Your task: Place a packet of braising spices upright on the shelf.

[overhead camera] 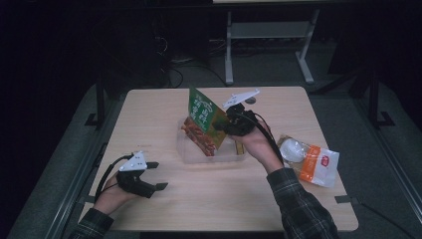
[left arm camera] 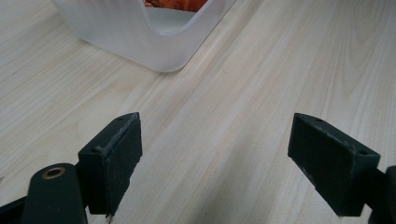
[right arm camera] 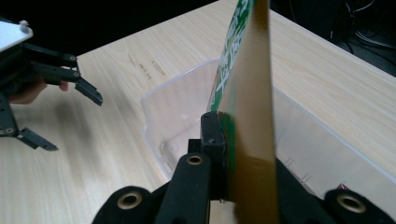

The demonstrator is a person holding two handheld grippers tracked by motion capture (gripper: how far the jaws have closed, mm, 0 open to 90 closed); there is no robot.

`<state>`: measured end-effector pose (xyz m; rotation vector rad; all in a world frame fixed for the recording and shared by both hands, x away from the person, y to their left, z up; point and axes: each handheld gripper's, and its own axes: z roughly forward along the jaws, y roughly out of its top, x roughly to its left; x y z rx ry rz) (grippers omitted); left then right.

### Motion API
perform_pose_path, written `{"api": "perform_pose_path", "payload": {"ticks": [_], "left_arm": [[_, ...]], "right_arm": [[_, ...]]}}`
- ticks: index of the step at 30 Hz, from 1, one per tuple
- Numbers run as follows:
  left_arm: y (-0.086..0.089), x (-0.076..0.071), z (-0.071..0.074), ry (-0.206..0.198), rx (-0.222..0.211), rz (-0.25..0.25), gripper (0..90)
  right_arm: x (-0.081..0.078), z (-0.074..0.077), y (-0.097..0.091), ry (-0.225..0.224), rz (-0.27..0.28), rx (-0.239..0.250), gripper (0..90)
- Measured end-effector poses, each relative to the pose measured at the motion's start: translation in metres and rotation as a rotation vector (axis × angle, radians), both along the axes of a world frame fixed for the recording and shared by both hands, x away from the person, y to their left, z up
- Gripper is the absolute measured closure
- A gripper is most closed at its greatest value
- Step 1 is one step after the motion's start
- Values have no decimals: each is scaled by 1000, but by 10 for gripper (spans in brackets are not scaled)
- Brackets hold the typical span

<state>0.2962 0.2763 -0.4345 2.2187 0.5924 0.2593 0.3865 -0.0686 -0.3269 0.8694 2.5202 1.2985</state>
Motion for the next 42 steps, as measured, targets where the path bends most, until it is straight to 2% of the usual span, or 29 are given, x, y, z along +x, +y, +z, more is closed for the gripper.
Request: {"api": "perform_pose_path", "payload": {"ticks": [11,18,22,25,27,30,33,34,42], "left_arm": [[-4,1,-2,-6,26,-20,173],[-5,1,-3,2,19,-18,173],[-5,2,-4,7,26,-21,172],[-6,3,-4,11,22,-20,171],[-6,3,-4,12,24,-16,167],[-5,5,-4,22,17,-6,156],[-6,5,-4,28,13,-1,150],[-6,5,-5,30,1,8,150],[-7,6,-6,42,-4,6,140]], "right_arm": [[6,0,14,-7,10,3,884],[13,1,21,-20,20,11,866],[13,2,24,-12,16,14,844],[12,2,24,-20,23,17,792],[10,2,23,-13,16,24,708],[7,0,21,-27,20,29,591],[3,-1,19,-21,27,34,521],[2,-1,18,-16,29,39,499],[-12,-4,6,-27,41,31,391]]}}
